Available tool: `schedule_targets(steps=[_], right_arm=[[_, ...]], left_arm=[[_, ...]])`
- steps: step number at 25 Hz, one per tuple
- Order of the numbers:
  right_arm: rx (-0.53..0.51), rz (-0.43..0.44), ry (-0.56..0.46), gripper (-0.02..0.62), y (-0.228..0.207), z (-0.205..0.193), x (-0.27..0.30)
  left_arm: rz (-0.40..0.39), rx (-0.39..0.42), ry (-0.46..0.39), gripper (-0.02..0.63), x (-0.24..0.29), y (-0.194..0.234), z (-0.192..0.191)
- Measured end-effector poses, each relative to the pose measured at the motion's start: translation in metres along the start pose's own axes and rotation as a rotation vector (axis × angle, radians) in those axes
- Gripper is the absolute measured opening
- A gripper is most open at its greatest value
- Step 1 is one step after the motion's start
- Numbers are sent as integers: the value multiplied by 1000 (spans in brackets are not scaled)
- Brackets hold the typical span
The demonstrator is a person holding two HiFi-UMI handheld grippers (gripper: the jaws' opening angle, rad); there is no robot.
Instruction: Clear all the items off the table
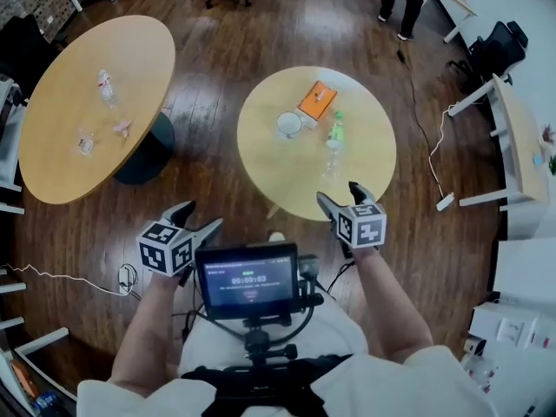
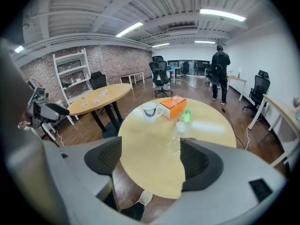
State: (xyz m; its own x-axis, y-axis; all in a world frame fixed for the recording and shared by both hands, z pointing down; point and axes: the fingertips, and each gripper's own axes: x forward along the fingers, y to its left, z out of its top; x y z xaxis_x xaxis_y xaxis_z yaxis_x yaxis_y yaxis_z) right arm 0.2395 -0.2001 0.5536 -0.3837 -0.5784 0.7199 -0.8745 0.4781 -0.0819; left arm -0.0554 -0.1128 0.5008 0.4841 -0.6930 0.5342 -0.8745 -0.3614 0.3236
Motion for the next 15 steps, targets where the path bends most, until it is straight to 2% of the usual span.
schedule_targets(steps=[6,10,15], right_arm=[[6,4,35,403,-47,23,43],[8,19,83,403,-69,19,85],[22,4,189,403,-93,4,136]], left_arm=[[24,0,3,334,40,-18,30],[54,-3,21,334,56,-23,37],[89,-11,44,334,61,-22,41]])
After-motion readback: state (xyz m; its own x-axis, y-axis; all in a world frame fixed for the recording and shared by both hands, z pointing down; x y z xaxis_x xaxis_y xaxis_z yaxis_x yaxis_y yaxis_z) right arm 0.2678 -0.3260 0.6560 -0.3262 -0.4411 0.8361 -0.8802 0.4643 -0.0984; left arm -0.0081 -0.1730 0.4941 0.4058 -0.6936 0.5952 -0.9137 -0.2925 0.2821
